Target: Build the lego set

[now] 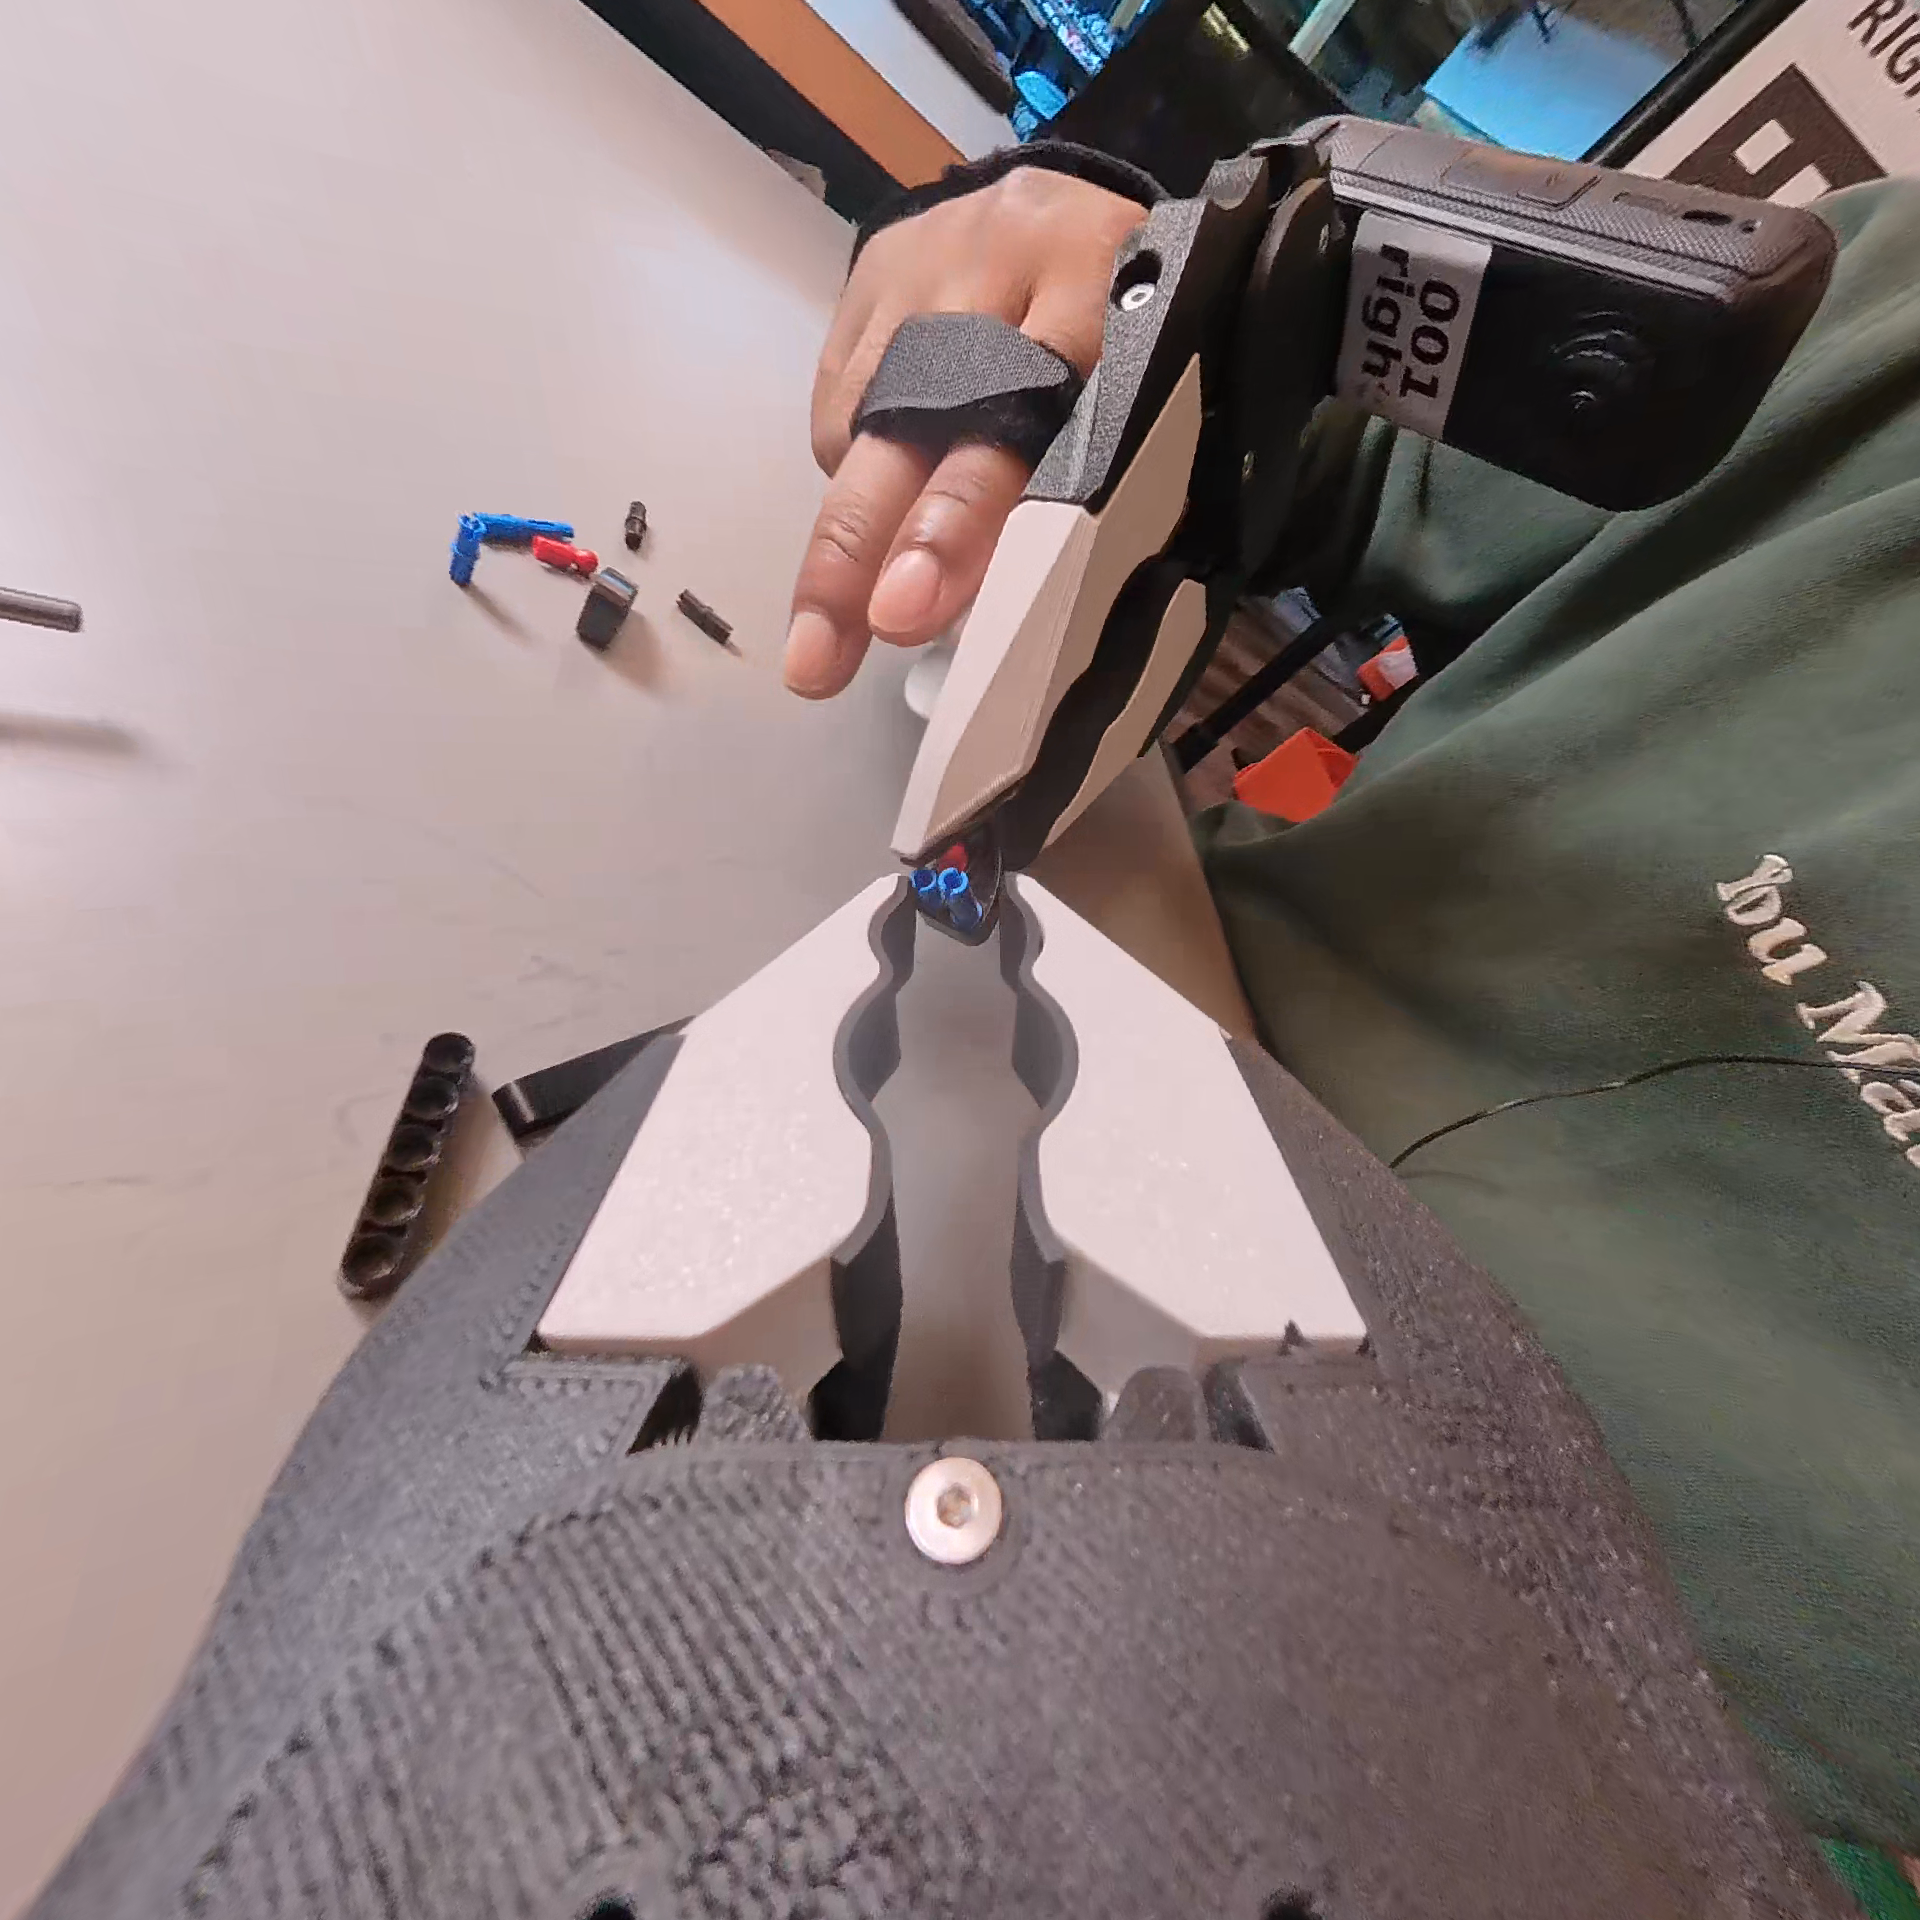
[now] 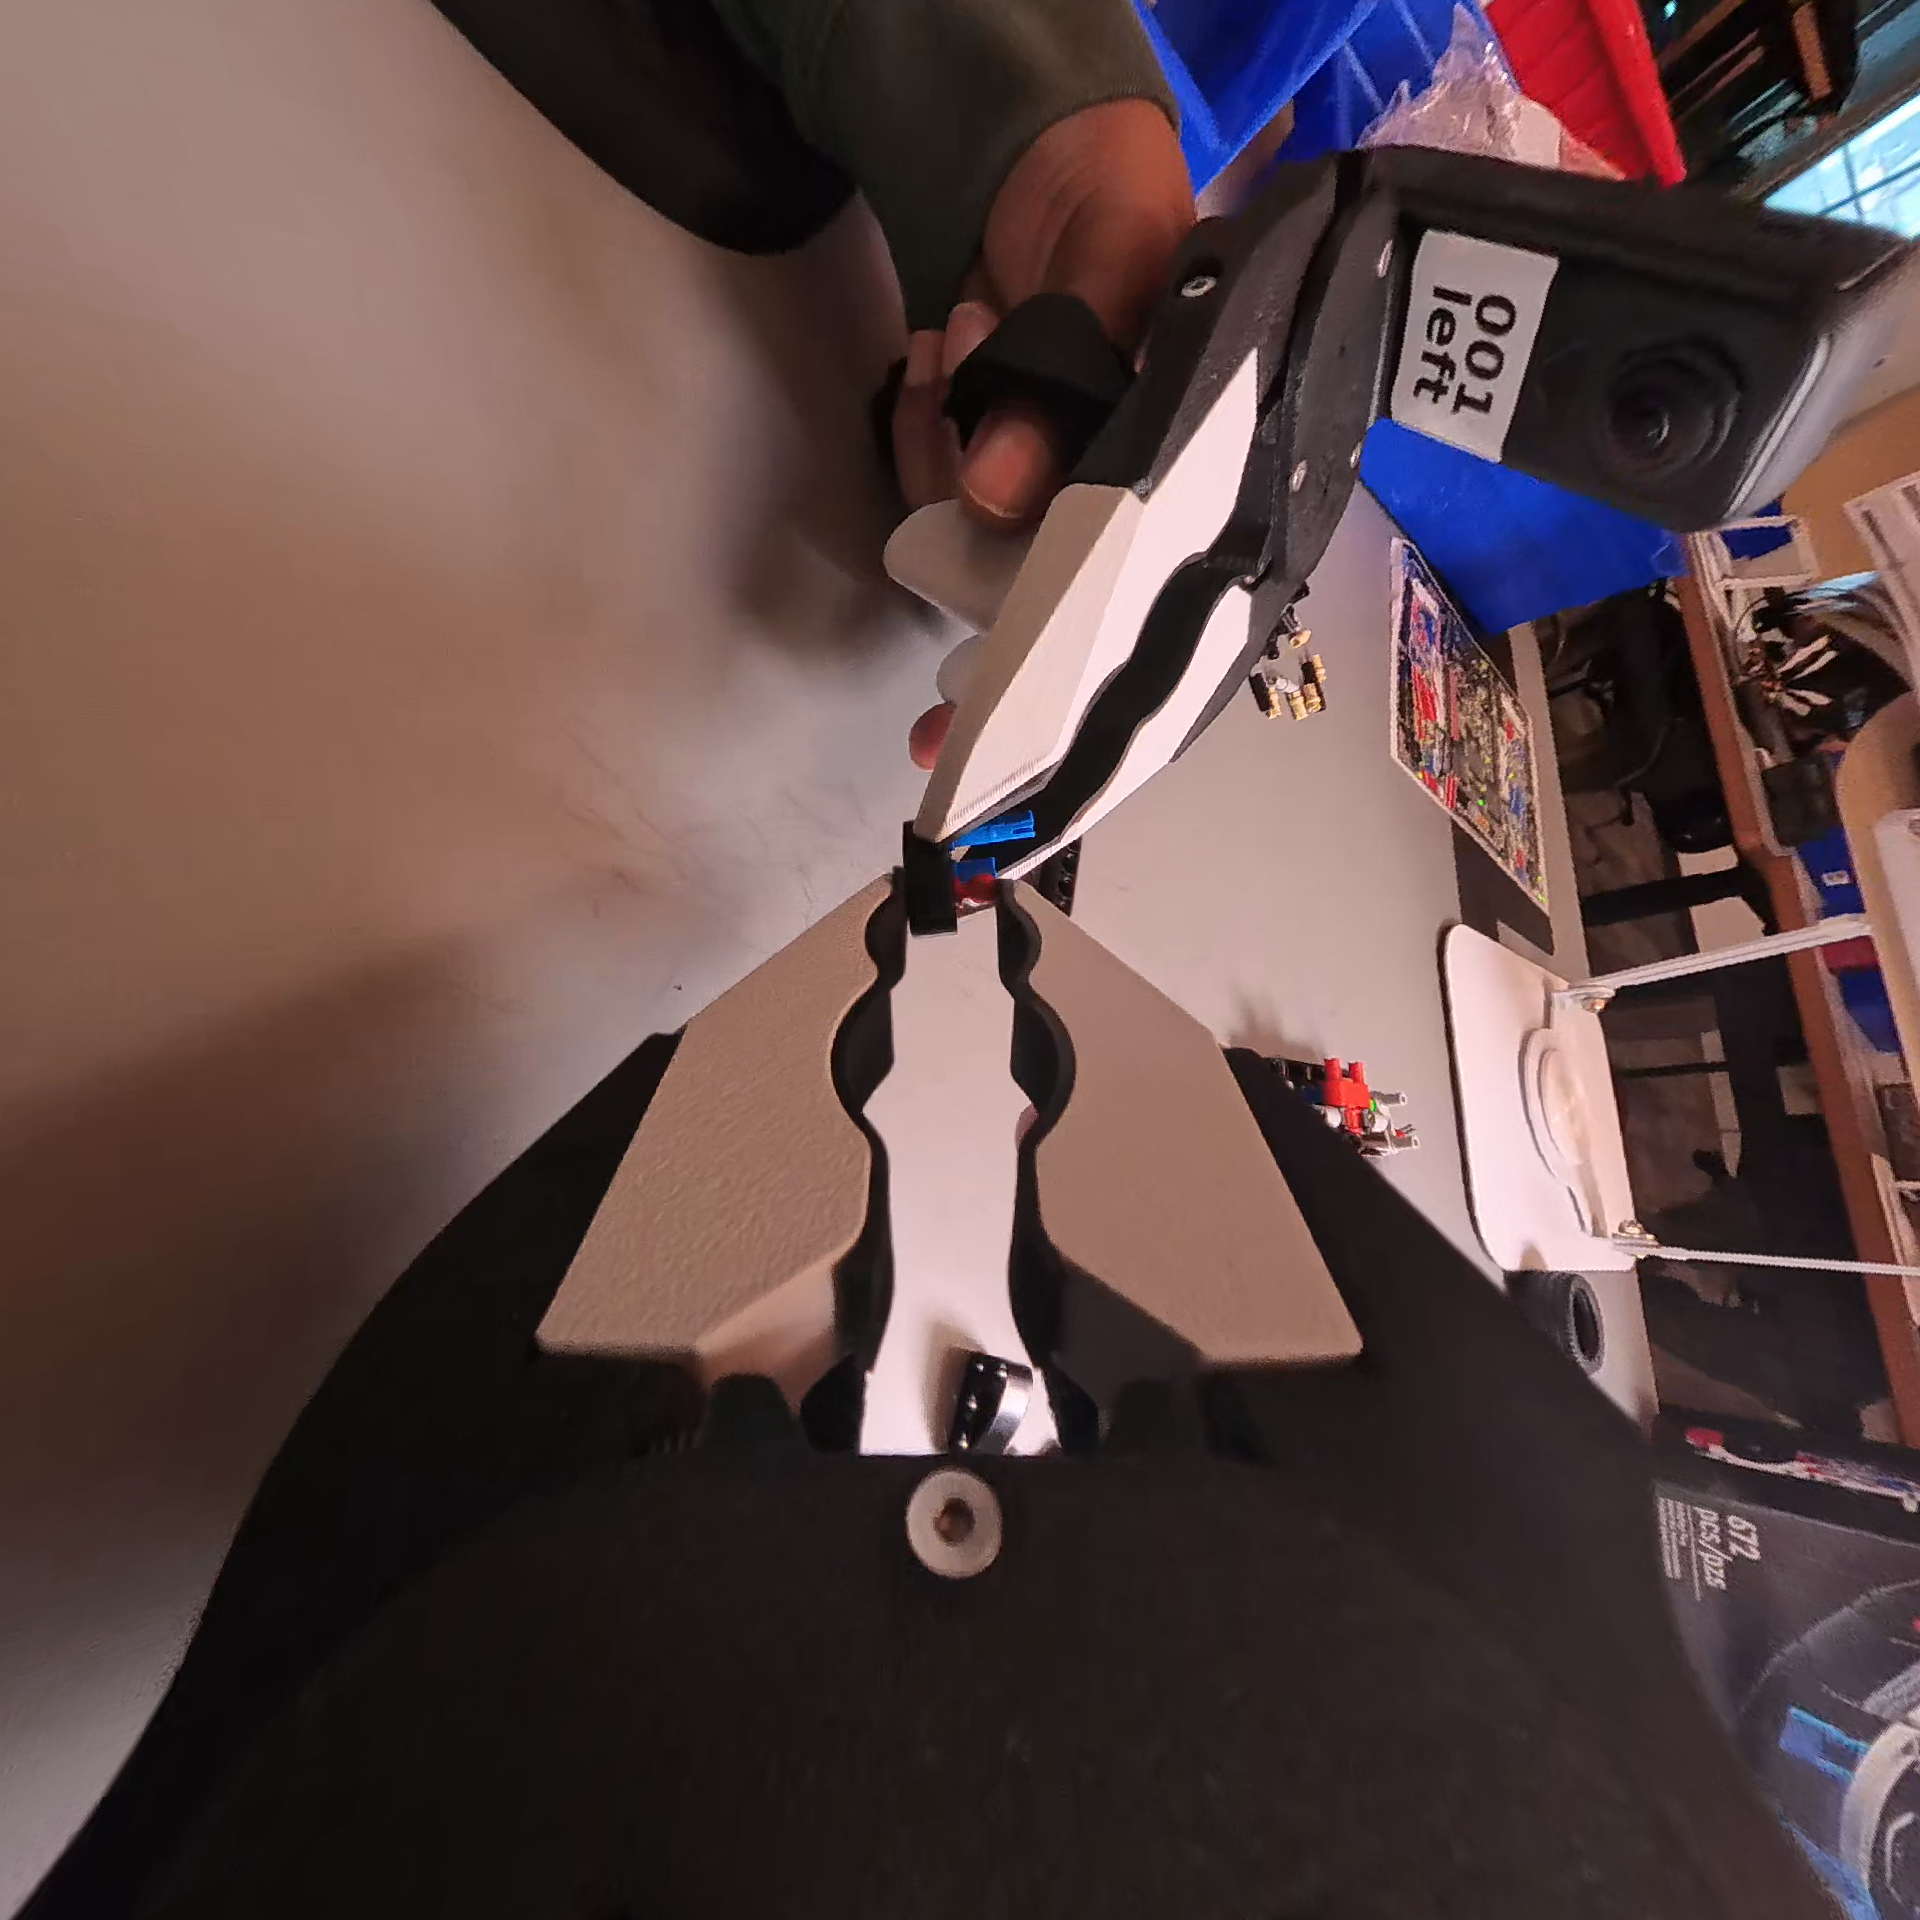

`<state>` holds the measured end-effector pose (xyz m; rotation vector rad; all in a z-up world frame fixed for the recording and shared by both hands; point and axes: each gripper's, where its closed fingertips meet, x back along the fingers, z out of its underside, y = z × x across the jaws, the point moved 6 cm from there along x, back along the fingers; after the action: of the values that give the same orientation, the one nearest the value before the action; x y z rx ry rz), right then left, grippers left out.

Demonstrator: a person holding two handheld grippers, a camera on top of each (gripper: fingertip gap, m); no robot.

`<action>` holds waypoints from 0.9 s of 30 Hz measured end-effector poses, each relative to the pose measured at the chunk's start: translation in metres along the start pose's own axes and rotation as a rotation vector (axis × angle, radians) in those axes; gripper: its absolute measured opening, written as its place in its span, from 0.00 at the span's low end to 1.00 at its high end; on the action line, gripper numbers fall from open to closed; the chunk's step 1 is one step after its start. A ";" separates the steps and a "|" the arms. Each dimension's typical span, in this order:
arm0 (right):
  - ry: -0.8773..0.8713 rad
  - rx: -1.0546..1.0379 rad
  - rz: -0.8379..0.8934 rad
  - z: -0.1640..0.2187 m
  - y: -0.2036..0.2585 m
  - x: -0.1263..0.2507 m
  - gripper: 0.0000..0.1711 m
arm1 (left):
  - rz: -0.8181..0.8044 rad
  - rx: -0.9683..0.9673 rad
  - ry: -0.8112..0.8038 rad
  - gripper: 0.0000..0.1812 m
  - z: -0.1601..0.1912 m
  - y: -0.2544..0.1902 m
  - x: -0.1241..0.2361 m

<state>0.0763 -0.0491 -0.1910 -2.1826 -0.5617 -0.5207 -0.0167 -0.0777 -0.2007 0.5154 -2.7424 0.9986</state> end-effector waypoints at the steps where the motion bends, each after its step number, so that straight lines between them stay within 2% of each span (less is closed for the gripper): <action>1: 0.000 0.002 -0.003 0.000 0.000 0.000 0.08 | 0.007 0.007 0.000 0.08 0.000 0.000 -0.001; 14: -0.025 -0.043 0.013 -0.003 0.000 0.003 0.07 | 0.040 0.034 -0.018 0.08 -0.001 -0.003 0.001; 15: -0.035 -0.072 0.020 -0.002 -0.003 0.004 0.08 | 0.033 0.024 -0.030 0.08 -0.002 -0.003 0.002; 17: -0.054 -0.180 0.018 0.003 -0.008 0.007 0.20 | -0.017 -0.017 -0.045 0.08 -0.004 -0.002 0.005; 19: -0.105 -0.340 0.032 0.012 -0.015 0.013 0.27 | -0.093 -0.074 -0.045 0.08 -0.005 0.000 0.008; 23: -0.230 -0.540 0.110 0.028 -0.019 0.025 0.27 | -0.175 -0.152 -0.083 0.08 -0.011 -0.002 0.015; 27: -0.281 -0.582 0.132 0.030 -0.021 0.031 0.26 | -0.201 -0.156 -0.118 0.08 -0.015 -0.001 0.021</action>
<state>0.0952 -0.0064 -0.1791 -2.8545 -0.4414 -0.3316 -0.0350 -0.0739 -0.1834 0.8268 -2.7708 0.7217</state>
